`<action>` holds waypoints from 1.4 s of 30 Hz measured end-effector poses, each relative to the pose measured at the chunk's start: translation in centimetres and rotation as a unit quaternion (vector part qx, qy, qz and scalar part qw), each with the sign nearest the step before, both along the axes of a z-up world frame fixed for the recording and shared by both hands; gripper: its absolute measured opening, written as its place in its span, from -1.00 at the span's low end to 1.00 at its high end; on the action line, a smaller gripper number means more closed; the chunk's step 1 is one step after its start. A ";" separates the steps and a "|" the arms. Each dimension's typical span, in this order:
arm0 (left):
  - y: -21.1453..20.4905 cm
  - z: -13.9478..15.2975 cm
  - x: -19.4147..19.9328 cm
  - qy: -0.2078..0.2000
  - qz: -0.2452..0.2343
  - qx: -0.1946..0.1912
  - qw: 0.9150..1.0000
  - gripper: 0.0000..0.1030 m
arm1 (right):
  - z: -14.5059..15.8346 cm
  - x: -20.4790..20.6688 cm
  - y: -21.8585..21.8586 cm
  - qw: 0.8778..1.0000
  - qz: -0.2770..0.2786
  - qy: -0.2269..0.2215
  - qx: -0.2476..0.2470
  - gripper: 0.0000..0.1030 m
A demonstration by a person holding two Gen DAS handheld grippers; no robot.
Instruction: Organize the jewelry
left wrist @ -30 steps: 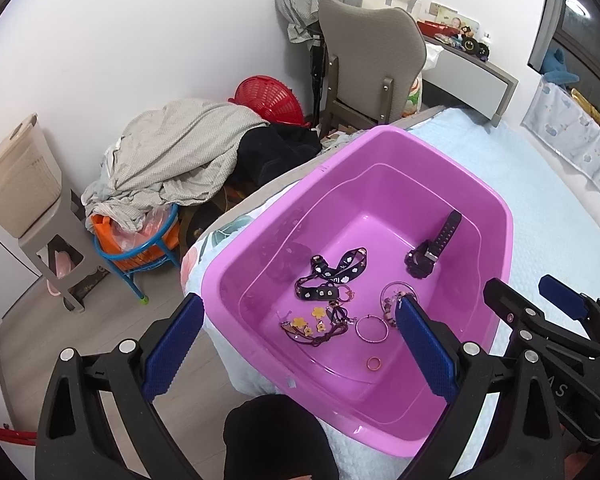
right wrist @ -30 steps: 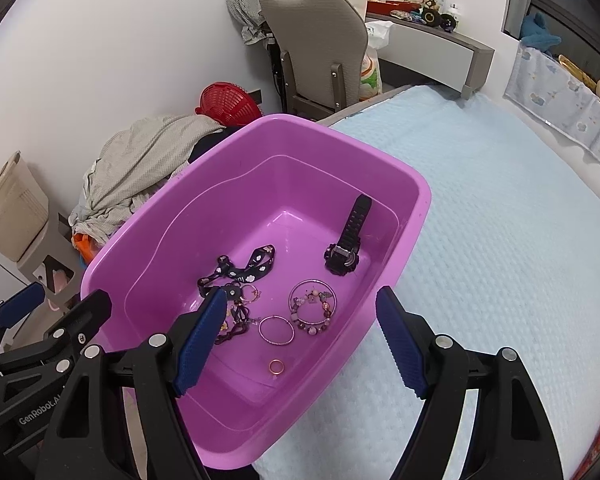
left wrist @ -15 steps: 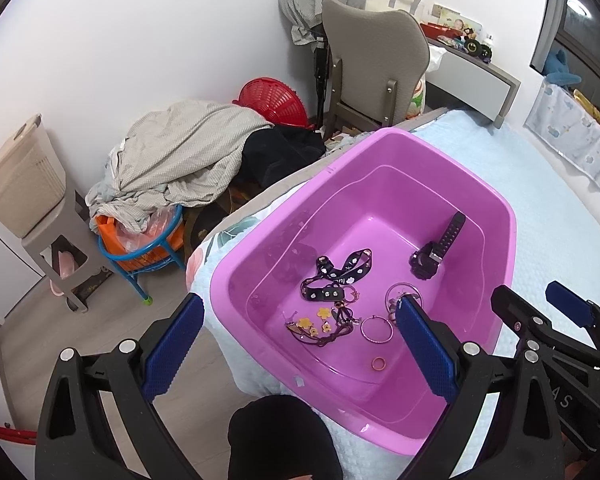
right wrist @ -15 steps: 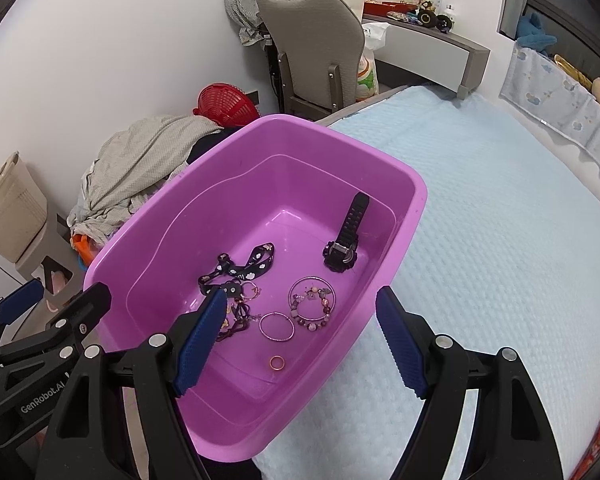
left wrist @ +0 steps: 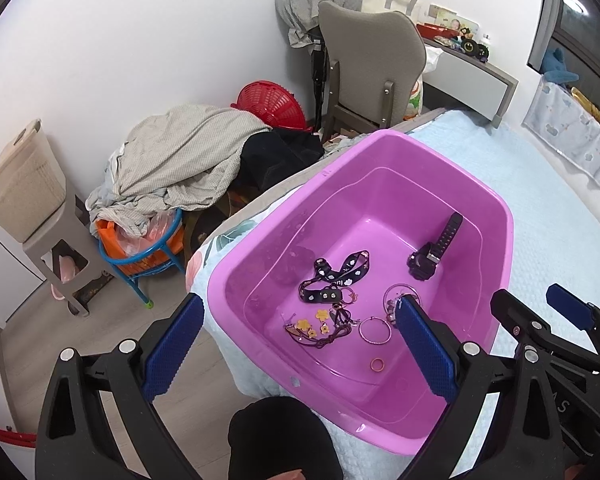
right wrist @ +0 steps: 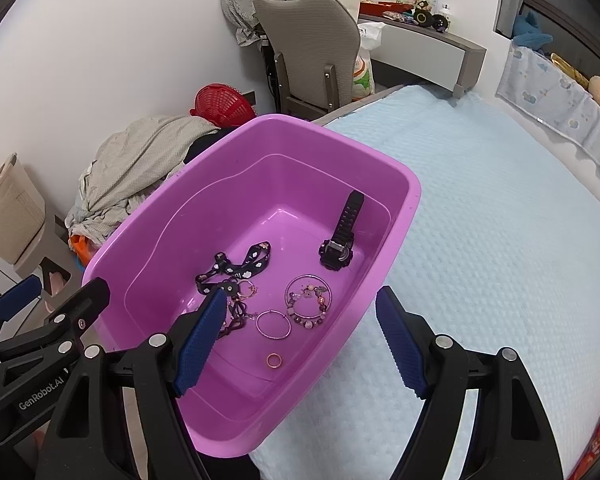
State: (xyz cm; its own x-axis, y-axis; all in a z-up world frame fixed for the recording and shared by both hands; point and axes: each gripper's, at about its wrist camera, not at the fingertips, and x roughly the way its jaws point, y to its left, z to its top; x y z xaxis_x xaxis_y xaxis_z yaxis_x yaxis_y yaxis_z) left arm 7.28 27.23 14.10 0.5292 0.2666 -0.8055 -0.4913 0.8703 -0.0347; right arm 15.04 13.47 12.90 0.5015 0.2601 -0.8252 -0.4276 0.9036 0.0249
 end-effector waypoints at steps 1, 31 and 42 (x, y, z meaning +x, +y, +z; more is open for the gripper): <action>0.0 0.0 0.0 0.000 0.000 0.000 1.000 0.84 | 0.0 0.0 0.0 1.000 0.000 0.000 0.000 0.43; -0.6 0.1 0.2 0.002 -0.001 0.006 1.000 0.84 | -0.2 0.0 -0.6 1.000 -0.004 0.002 0.003 0.43; -0.6 0.1 0.3 0.002 -0.002 0.006 1.000 0.84 | -0.2 0.0 -0.7 1.000 -0.004 0.002 0.003 0.43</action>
State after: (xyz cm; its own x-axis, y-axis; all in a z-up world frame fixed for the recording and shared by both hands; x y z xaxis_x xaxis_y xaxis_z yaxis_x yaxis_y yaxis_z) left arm 7.62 26.62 14.15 0.5270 0.2735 -0.8047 -0.4878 0.8726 -0.0229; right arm 15.03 12.74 12.66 0.4993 0.2616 -0.8260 -0.4210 0.9065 0.0326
